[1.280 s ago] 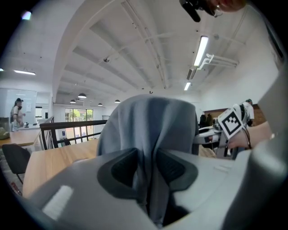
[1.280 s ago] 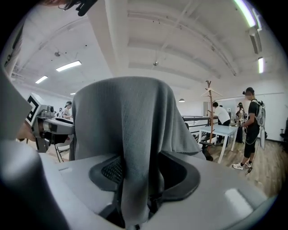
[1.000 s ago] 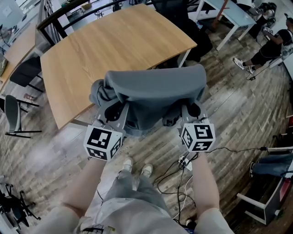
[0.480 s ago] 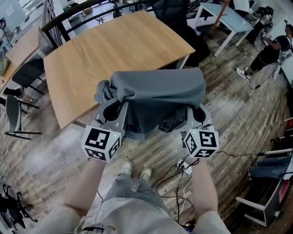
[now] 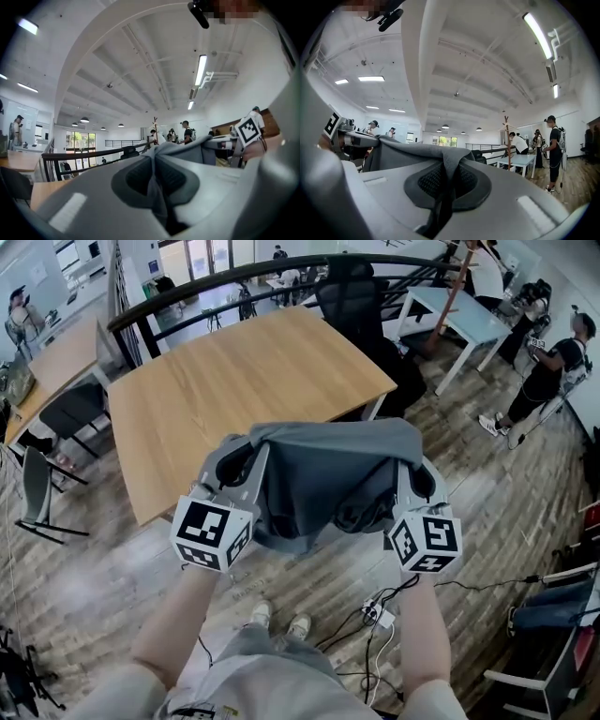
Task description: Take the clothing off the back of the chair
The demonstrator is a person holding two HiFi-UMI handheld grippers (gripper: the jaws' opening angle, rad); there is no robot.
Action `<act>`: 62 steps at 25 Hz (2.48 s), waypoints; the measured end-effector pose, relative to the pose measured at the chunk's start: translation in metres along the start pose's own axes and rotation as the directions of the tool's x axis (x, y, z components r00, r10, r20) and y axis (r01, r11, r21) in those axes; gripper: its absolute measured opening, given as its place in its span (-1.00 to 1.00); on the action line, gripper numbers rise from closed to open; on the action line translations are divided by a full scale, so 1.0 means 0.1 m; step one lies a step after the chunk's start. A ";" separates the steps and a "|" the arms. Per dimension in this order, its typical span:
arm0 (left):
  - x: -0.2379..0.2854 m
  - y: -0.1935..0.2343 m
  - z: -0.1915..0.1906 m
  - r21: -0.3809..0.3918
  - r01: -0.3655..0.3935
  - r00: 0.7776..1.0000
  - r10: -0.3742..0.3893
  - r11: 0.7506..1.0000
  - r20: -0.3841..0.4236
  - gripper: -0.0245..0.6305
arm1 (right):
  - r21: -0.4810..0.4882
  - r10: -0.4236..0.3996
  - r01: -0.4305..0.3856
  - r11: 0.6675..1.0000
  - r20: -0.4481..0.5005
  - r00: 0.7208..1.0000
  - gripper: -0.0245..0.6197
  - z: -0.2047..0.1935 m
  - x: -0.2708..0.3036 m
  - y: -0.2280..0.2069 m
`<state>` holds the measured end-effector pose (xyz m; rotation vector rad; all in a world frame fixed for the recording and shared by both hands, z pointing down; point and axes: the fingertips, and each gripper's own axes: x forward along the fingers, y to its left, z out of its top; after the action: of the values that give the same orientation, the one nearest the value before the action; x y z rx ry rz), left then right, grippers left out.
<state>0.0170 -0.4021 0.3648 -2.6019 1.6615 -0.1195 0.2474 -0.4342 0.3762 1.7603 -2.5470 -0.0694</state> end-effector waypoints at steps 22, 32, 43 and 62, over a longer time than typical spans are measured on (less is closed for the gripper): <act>-0.41 0.57 1.55 0.063 -0.099 0.969 0.082 0.993 0.232 -0.89 | -0.073 0.057 -0.040 0.997 0.245 0.968 -0.90 1.80 0.17 0.44; -1.13 1.07 2.04 0.074 -0.202 0.938 0.171 0.977 0.302 -0.89 | -0.093 0.150 -0.127 0.988 0.326 0.933 -0.90 2.42 0.19 1.21; -2.21 1.54 2.38 0.101 -0.337 0.889 0.281 0.936 0.362 -0.89 | -0.108 0.311 -0.293 0.950 0.427 0.849 -0.90 3.00 0.04 2.26; -4.37 2.01 2.83 0.137 -0.651 0.721 0.552 0.747 0.420 -0.89 | -0.139 0.602 -0.637 0.759 0.525 0.602 -0.90 3.56 -0.42 4.21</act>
<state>-0.3215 -0.0902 0.0500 -1.6315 2.0670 0.1352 -0.1527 -0.2420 0.0462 0.8024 -3.4545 -0.5398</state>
